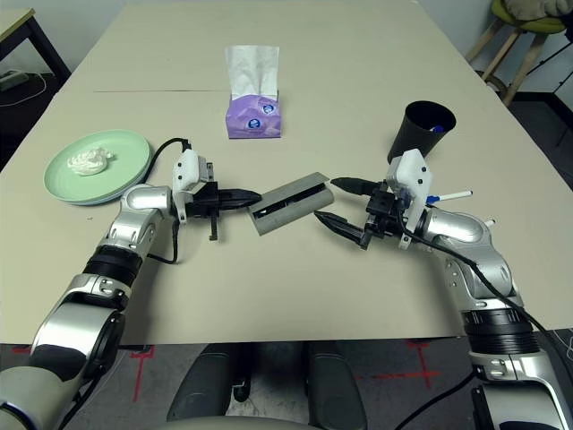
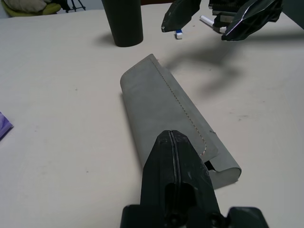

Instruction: Organize and tidy the items on the table.

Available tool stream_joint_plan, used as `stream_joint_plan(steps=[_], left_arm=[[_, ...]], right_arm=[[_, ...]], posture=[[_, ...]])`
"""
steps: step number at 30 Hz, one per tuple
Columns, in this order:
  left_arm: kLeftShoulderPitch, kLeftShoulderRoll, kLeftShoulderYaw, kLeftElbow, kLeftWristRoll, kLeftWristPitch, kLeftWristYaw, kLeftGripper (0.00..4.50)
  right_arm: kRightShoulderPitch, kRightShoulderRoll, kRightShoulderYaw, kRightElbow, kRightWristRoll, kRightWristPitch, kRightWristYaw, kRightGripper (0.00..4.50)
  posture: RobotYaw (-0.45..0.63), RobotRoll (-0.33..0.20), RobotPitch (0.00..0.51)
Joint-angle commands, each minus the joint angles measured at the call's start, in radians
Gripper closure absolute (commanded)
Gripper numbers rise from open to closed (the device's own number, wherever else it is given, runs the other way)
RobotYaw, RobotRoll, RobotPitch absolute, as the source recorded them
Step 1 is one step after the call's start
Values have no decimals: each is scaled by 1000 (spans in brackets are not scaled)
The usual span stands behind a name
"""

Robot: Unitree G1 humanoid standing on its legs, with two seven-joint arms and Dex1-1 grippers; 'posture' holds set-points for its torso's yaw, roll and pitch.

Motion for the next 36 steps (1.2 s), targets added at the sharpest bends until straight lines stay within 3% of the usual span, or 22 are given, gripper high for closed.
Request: stream_joint_plan(steps=[1, 19, 23, 28, 36], left_arm=[[25, -1, -17, -24, -7, 11, 1, 4489], [84, 58, -118, -89, 80, 19, 64, 4489], [71, 56, -96, -101, 42, 33, 60, 4489], [41, 21, 4, -197, -142, 113, 29, 4489], [21, 55, 36, -216, -178, 116, -7, 4489]], right_arm=[[15, 7, -10, 13, -9, -34, -11, 0], [-19, 9, 6, 3, -13, -58, -17, 0], [-15, 9, 6, 3, -15, -62, -18, 0], [-16, 5, -1, 12, -13, -60, -19, 0], [-35, 11, 9, 18, -15, -57, -16, 0]], posture=[[18, 0, 162], [22, 0, 156], [22, 0, 155], [24, 0, 151], [35, 0, 150]])
